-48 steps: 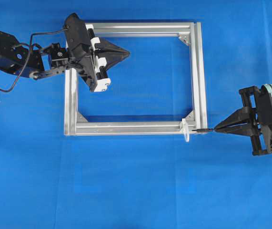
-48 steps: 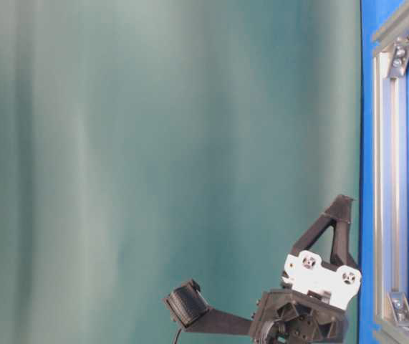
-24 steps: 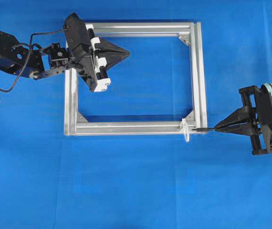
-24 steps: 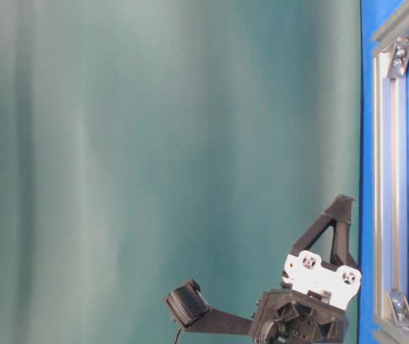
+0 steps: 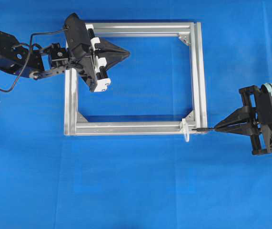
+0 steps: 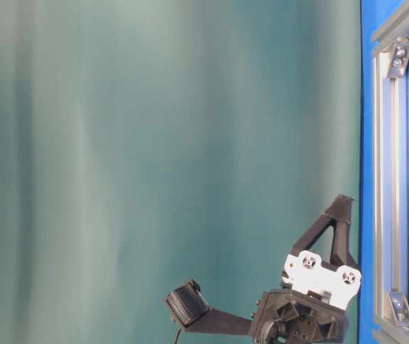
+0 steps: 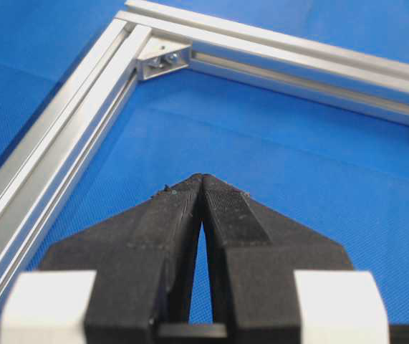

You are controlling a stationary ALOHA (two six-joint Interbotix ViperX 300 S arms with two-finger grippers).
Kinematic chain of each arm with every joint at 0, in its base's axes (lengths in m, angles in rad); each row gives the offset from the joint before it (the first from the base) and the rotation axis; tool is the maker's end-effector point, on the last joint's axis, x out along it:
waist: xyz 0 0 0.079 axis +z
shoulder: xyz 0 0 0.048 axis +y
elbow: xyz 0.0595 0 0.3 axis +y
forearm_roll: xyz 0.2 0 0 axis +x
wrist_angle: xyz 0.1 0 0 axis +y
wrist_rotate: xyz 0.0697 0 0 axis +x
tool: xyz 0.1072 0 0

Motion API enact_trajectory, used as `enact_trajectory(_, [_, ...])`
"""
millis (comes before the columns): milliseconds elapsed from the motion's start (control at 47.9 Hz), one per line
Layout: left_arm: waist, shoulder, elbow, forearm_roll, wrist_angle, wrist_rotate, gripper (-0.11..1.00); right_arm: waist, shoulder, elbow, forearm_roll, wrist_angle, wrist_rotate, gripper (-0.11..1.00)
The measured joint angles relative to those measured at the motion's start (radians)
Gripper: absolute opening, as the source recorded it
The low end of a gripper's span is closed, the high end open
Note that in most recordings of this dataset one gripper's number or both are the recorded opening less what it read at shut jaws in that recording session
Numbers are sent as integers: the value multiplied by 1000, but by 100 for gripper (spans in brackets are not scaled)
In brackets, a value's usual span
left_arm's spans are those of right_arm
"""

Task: Insert the wire through the string loop located on the right side.
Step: 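Push the USB plug leftward through the white zip-tie loop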

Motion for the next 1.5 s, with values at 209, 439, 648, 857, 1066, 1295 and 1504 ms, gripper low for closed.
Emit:
enact_trajectory(209, [0, 0, -2, 2, 0, 0, 0, 2, 0, 0, 2, 2, 0, -4])
enact_trajectory(439, [0, -2, -2, 2, 0, -2, 0, 2, 11, -5, 0, -21, 0, -4])
enact_trajectory(648, [0, 0, -2, 0, 0, 0, 0, -5, 80, -31, 0, -71, 0, -4])
enact_trajectory(857, [-2, -2, -2, 0, 0, -2, 0, -15, 181, -86, 0, -109, 0, -4])
enact_trajectory(1066, [-2, -2, -2, 2, 0, -2, 0, -18, 262, -144, 0, -129, 0, -4])
enact_trajectory(1295, [-5, 0, -2, 2, 0, 0, 0, -17, 302, -176, 2, -152, 0, -4])
enact_trajectory(1504, [-5, -2, -2, 0, 0, 0, 0, -18, 304, -176, 2, -166, 0, -4])
